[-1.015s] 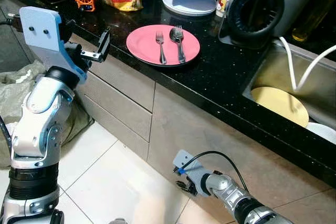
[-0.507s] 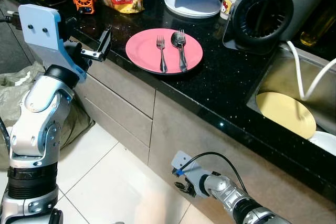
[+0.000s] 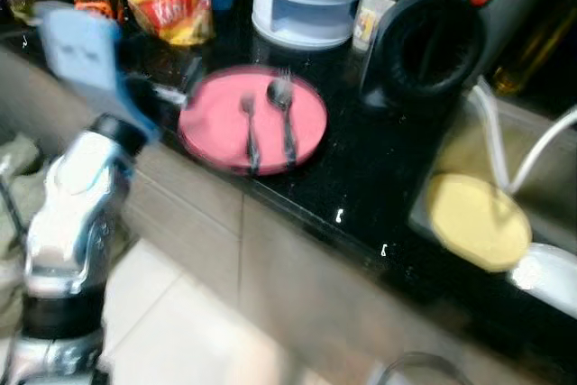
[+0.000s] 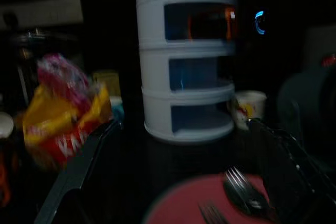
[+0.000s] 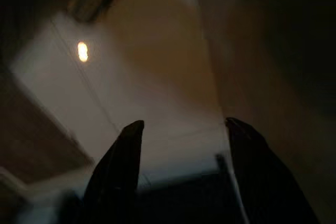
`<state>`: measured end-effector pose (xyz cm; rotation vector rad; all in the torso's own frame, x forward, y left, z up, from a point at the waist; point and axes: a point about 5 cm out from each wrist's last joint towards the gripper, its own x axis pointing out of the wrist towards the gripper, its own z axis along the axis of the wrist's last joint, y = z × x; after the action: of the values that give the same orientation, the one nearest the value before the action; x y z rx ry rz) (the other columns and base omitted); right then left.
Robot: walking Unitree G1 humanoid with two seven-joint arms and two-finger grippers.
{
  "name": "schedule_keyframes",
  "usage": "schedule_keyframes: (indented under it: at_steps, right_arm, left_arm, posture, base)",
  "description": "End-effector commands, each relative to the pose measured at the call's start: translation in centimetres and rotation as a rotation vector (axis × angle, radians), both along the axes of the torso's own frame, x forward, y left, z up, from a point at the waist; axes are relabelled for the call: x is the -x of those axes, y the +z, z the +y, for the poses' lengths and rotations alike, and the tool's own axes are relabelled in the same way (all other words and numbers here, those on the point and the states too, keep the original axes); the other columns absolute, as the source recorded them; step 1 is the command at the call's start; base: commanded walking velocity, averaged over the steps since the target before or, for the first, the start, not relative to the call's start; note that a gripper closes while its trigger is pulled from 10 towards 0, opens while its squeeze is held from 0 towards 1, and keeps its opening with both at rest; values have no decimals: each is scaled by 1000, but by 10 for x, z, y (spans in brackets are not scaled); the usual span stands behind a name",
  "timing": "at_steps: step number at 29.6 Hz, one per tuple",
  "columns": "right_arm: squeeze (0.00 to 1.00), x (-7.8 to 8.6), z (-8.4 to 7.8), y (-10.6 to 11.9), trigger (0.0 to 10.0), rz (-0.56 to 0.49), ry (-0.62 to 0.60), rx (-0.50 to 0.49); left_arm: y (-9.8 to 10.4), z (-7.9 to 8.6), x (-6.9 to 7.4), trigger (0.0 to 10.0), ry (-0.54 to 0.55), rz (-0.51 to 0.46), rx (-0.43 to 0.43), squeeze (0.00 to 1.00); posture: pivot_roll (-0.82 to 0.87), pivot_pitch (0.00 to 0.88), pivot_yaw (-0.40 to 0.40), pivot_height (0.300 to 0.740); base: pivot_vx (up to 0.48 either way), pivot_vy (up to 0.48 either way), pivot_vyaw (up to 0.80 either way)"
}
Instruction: Kitchen organization
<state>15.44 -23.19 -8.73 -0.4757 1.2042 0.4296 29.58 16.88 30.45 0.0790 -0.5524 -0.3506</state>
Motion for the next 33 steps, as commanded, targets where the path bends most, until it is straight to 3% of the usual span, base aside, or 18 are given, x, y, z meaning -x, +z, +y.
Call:
schedule_keyframes:
  at_steps: [1, 6, 15, 21, 33]
  right_arm:
    - [0, -13, 12, 3, 10000, -103, -160, -102]
    - [0, -12, 14, 2, 10000, -130, -283, -153]
    - [0, 16, 4, -8, 10000, -42, -327, -90]
    - [0, 33, -2, -12, 10000, -12, -408, -67]
    - [0, 35, -1, -13, 10000, -7, -436, -81]
  left_arm:
    - [-3, 6, 0, 10000, 22, 6, -2, 0]
    - [-2, 4, -2, 10000, 10, 10, 24, 0]
    - [-3, -1, 0, 10000, -24, 17, 3, 0]
    - [-6, -7, 4, 10000, -80, 34, 0, 0]
    - [-6, -8, 3, 10000, -95, 32, 20, 0]
  posture:
    - [168, 89, -61, 740]
    - [166, 83, -59, 740]
    - [165, 81, -59, 740]
    - [165, 87, -62, 740]
    - [160, 93, -63, 740]
  base:
    - [379, 0, 0]
    - [238, 0, 0]
    - [0, 0, 0]
    - [0, -441, 0]
    - [0, 0, 0]
